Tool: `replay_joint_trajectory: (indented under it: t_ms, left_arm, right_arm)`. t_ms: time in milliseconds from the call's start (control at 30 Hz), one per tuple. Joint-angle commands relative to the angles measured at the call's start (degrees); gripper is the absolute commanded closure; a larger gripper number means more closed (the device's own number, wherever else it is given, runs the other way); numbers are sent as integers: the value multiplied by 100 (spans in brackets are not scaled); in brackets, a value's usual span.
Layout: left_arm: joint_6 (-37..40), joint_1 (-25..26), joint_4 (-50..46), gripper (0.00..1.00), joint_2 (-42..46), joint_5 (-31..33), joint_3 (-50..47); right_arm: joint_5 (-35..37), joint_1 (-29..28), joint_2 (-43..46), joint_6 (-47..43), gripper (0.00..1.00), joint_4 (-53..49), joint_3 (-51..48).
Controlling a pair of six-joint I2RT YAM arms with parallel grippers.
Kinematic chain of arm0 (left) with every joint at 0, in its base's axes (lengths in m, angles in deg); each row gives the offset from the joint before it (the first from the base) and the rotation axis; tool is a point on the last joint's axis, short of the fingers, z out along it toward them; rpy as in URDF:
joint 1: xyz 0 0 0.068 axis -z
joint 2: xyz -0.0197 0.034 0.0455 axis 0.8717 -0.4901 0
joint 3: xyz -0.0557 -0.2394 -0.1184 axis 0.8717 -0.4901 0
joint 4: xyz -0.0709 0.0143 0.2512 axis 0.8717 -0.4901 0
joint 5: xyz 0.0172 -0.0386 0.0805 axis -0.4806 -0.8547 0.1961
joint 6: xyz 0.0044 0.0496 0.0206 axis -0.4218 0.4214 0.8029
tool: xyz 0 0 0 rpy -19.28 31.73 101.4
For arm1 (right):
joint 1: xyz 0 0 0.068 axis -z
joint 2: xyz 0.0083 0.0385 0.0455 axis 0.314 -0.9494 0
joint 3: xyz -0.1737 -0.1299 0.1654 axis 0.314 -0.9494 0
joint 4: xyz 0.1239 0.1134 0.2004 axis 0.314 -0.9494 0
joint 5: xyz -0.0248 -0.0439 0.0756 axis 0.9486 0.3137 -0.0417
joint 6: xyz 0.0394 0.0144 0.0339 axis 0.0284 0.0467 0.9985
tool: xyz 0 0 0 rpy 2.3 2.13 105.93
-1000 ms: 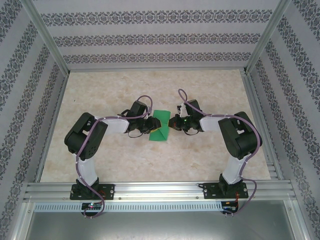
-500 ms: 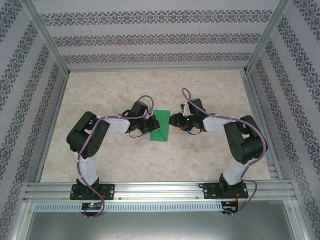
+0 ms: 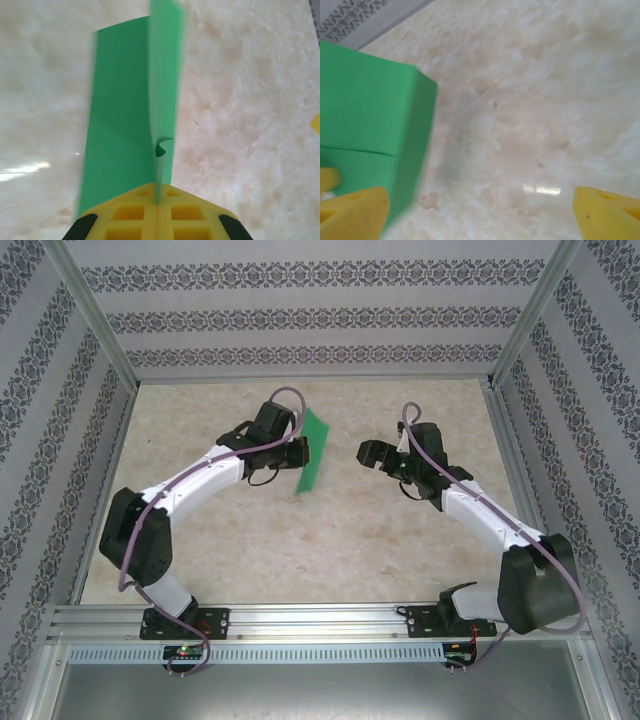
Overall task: Fold a paper plane with a square sheet of paper (pick it up from the middle)
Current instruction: Turn over the paper at the center of the table.
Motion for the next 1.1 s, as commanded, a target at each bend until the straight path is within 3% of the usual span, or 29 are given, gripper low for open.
replay_joint_trajectory:
  t_ms: [0,167,333,400,833,1067]
  left_arm:
    - [945,291,-1633,100,80,1568,506]
    - [1196,733,-2385,100,-410,3307,1249]
    - [1038,1232,-3158,100,-1558,5170,2048]
    - [1065,1362,-3272,100,-2017,5507,2271]
    - [1197,1942,-3348,100,-3823,5442,3182]
    - [1065,2066,-3125,100,-4007,4772,3087]
  right_arm:
    - [607,137,249,-8,2,-100,-236]
    - [610,339,465,157,2,-52,-428]
    - [757,504,731,233,2,-140,-638]
    - [886,584,824,260,2,-235,-697]
    - [976,1266,1173,440,2,-498,-1037]
    - [905,1313,1054,514,2,-488,-1051]
